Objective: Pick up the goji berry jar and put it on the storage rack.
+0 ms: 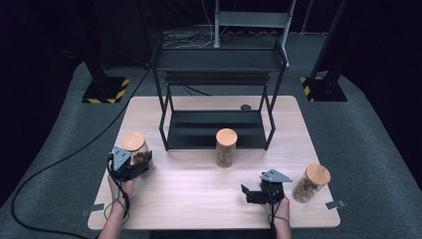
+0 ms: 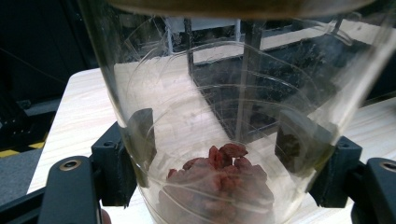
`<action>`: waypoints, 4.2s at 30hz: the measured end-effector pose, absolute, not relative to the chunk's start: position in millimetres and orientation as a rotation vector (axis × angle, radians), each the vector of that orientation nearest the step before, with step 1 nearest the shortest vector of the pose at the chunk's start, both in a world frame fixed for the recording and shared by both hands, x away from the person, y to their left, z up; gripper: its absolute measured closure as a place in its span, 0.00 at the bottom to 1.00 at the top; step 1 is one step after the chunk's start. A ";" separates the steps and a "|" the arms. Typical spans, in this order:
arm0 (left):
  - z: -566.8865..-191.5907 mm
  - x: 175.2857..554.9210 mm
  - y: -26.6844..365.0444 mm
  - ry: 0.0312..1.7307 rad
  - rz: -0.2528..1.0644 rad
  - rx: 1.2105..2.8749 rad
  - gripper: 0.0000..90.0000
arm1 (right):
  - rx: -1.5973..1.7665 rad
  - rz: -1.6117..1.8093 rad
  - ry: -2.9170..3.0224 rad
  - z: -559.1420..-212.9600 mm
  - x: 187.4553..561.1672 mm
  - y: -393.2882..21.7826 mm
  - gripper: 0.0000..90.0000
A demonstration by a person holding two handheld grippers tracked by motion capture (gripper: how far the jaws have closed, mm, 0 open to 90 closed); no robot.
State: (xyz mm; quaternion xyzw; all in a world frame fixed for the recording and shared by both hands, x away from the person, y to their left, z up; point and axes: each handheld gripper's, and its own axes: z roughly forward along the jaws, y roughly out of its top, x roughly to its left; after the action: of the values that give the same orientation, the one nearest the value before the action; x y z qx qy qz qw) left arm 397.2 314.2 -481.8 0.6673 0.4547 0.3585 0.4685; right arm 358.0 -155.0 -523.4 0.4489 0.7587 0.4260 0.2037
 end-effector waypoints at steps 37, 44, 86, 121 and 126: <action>-472.9 399.8 298.6 1.058 0.865 1.663 0.28 | 1.252 1.189 2.122 -523.4 358.3 -154.9 0.03; -471.8 401.1 294.6 1.049 0.861 1.670 0.28 | 1.255 1.193 2.124 -523.4 358.5 -155.1 0.03; -468.2 402.7 279.0 1.003 0.837 1.696 0.28 | 1.254 1.196 2.119 -523.4 358.3 -155.5 0.03; -464.7 405.0 265.9 0.966 0.815 1.713 0.28 | 1.257 1.190 2.133 -523.6 359.3 -154.9 0.03; -464.7 404.7 264.5 0.965 0.813 1.712 0.28 | 1.256 1.188 2.134 -523.6 359.3 -154.8 0.03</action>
State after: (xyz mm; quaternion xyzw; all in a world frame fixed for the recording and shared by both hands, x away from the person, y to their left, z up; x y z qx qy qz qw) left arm 404.7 264.5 -464.7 0.7034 0.3966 0.3341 0.4861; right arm 359.3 -154.8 -523.6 0.4483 0.7619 0.4242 0.1964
